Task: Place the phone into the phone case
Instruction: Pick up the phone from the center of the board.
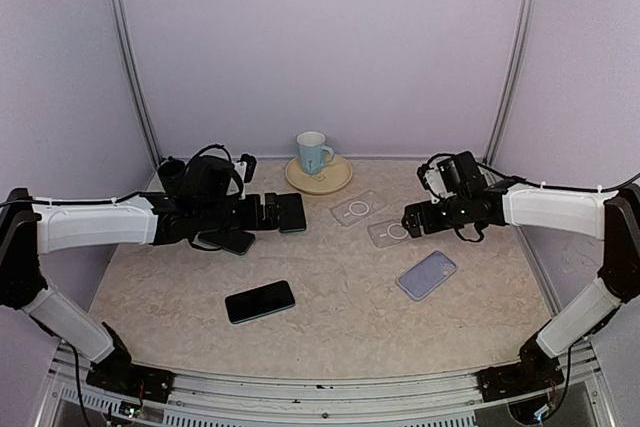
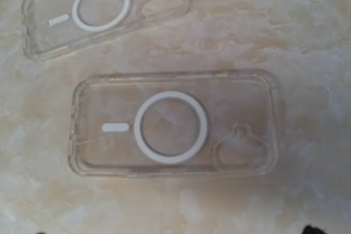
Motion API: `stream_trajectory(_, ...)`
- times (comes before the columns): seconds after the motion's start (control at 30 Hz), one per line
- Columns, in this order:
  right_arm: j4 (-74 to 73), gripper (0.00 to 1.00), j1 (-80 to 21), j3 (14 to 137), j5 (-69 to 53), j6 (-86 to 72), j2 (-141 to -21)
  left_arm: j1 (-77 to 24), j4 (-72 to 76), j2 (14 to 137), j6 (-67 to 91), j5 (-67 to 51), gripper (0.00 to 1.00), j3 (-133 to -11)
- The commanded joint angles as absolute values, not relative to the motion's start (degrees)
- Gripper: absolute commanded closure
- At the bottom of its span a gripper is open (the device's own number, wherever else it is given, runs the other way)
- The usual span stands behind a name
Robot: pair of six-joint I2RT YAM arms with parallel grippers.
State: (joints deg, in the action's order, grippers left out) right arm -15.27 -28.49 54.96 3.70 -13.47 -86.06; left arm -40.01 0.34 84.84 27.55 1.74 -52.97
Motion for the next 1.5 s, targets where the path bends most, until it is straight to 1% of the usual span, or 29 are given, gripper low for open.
stream_trajectory(0.0, -15.8, 0.0, -29.0, 56.6, 4.4, -13.1, -87.0, -40.6, -2.7, 85.0, 25.8, 1.6, 0.01, -54.1)
stream_trajectory(0.37, -14.9, 0.0, -29.1, 55.2, 2.9, -12.7, -87.2, -40.9, -3.8, 83.7, 26.5, 4.4, 0.01, -51.3)
stream_trajectory(0.6, -15.2, 0.0, -29.6, 55.5, 1.6, -12.1, -87.3, -41.0, -4.9, 85.5, 25.7, 2.3, 0.01, -51.1)
stream_trajectory(0.83, -15.2, 0.0, -30.2, 55.2, 1.5, -10.8, -87.5, -42.1, -9.6, 84.8, 19.8, -1.5, 0.01, -50.4)
stream_trajectory(1.0, -15.1, 0.0, -30.2, 55.2, 1.0, -10.3, -88.3, -44.3, -12.2, 85.3, 16.9, -0.3, 0.01, -50.0)
stream_trajectory(1.23, -15.9, 0.0, -30.3, 55.1, 0.6, -10.3, -88.2, -51.1, -19.0, 87.8, 8.8, 9.9, 0.01, -52.3)
stream_trajectory(1.47, -19.2, 0.0, -30.3, 55.3, 2.3, -11.8, -87.4, -51.2, -24.6, 88.8, 2.6, 5.8, 0.01, -55.0)
